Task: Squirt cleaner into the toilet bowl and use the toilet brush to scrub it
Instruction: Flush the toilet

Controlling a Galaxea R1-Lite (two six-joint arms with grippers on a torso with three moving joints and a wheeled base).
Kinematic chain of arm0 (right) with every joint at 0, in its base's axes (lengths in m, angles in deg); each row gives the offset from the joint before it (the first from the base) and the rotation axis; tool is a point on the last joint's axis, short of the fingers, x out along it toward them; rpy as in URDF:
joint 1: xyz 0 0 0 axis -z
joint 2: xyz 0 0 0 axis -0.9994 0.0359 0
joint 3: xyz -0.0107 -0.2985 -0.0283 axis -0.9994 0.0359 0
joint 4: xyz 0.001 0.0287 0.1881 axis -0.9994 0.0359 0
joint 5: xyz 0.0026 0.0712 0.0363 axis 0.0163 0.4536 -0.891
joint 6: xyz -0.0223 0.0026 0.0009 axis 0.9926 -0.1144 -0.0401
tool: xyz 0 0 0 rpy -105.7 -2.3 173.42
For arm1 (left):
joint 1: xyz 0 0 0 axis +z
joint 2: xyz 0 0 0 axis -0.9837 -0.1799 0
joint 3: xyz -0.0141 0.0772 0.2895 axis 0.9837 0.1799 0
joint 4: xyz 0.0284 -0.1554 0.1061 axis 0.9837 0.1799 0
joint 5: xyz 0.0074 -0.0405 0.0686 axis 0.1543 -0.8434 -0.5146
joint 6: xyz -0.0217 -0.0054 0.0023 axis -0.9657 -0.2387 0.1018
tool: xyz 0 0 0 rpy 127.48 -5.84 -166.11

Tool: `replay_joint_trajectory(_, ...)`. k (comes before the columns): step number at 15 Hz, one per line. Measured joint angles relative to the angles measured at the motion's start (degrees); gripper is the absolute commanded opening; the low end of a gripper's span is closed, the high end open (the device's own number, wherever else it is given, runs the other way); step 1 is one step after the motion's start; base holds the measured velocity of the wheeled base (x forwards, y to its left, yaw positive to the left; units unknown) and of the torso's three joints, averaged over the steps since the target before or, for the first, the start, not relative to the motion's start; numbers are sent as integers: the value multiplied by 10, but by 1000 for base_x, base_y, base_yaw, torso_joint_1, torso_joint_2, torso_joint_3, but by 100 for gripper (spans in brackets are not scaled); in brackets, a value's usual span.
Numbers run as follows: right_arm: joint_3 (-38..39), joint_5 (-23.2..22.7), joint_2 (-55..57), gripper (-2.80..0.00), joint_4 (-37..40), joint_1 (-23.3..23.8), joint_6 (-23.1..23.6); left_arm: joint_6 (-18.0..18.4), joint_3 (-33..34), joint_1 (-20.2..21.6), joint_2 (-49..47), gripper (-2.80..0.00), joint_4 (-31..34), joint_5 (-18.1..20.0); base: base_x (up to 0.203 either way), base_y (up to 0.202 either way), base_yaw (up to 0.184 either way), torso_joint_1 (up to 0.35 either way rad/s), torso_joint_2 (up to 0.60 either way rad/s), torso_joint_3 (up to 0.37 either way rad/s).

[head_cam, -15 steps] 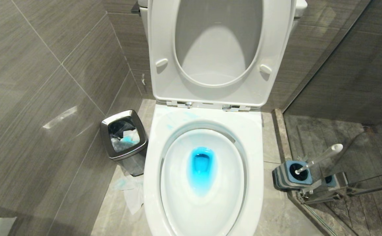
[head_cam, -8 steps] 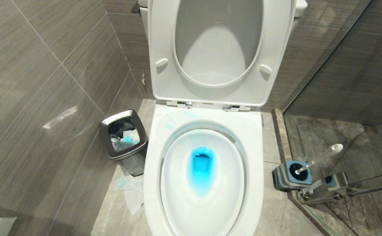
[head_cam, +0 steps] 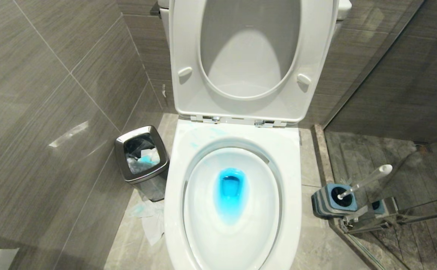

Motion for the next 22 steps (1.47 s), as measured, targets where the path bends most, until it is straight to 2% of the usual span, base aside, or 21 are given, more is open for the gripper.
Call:
replay_joint_trajectory(17, 0, 0, 0, -280, 0, 0, 0, 4, 0, 0, 0, -280, 0, 0, 0, 0, 0, 0, 0, 0)
replay_joint_trajectory(22, 0, 0, 0, -280, 0, 0, 0, 3, 0, 0, 0, -280, 1, 0, 0, 0, 0, 5, 3, -126)
